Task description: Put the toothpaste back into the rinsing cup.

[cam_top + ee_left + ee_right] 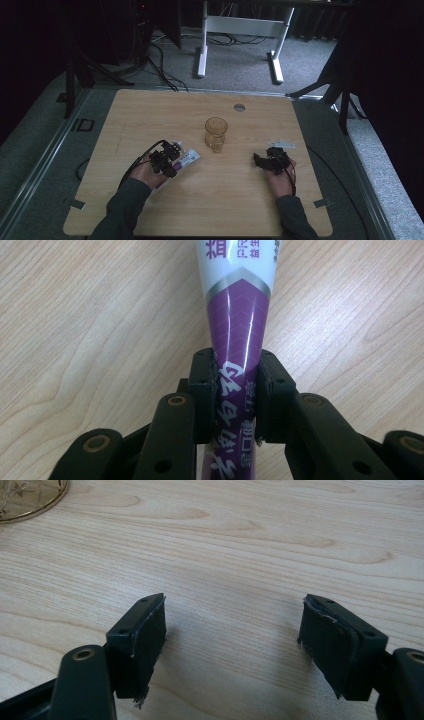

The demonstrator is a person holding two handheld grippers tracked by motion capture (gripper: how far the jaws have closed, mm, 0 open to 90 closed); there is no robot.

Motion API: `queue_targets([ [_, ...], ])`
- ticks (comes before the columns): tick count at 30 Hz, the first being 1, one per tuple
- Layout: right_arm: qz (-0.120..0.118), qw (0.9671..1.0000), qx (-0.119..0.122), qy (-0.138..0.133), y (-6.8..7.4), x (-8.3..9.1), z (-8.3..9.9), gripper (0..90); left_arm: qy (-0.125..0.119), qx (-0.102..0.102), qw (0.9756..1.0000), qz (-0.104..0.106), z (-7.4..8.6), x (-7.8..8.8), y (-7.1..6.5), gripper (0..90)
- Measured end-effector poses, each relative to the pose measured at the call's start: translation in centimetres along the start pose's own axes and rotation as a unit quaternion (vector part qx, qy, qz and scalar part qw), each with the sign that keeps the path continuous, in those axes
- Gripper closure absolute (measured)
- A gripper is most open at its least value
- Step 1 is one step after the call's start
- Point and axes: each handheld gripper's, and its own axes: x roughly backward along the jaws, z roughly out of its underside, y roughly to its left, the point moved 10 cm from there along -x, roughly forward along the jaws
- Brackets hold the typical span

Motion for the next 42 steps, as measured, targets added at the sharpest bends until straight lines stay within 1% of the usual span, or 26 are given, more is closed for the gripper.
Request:
queue_targets([
  [4, 0.000, 1.0000, 0.001, 0.000, 0.0, 0.0, 0.0, 26.7, -0.012, 0.009, 0.9999, -0.002, -0.2, 0.1, 0.1, 73.3],
  [14, 0.000, 1.0000, 0.000, 0.000, 0.0, 0.0, 0.0, 26.7, -0.033, 0.023, 0.9992, -0.004, -0.8, 0.6, 0.6, 73.3],
  [15, 0.000, 1.0000, 0.000, 0.000, 0.0, 0.0, 0.0, 26.7, -0.040, 0.028, 0.9988, -0.005, -1.0, 0.7, 0.7, 73.3],
  [20, 0.000, 1.0000, 0.001, 0.000, 0.0, 0.0, 0.0, 26.7, -0.054, 0.031, 0.9980, -0.011, -1.3, 0.9, 0.6, 73.4],
  [22, 0.000, 1.0000, 0.001, 0.000, 0.0, 0.0, 0.0, 26.7, -0.061, 0.035, 0.9974, -0.013, -1.4, 1.0, 0.7, 73.4],
  [25, 0.000, 1.0000, 0.001, 0.000, 0.0, 0.0, 0.0, 26.6, -0.065, 0.036, 0.9972, -0.012, -1.5, 1.1, 0.8, 73.4],
  [29, 0.000, 1.0000, 0.000, 0.000, 0.0, 0.0, 0.0, 26.6, -0.069, 0.039, 0.9966, -0.022, -1.7, 1.2, 1.1, 73.4],
  [33, 0.000, 1.0000, 0.001, 0.000, 0.0, 0.0, 0.0, 26.7, -0.084, 0.048, 0.9949, -0.027, -2.0, 1.3, 1.3, 73.4],
  [39, 0.000, 1.0000, 0.001, 0.000, 0.0, 0.0, 0.0, 26.6, -0.112, 0.067, 0.9910, -0.030, -2.4, 1.7, 1.8, 73.4],
  [42, 0.000, 1.0000, 0.001, 0.000, 0.0, 0.0, 0.0, 26.6, -0.126, 0.072, 0.9887, -0.039, -2.5, 1.9, 2.1, 73.3],
])
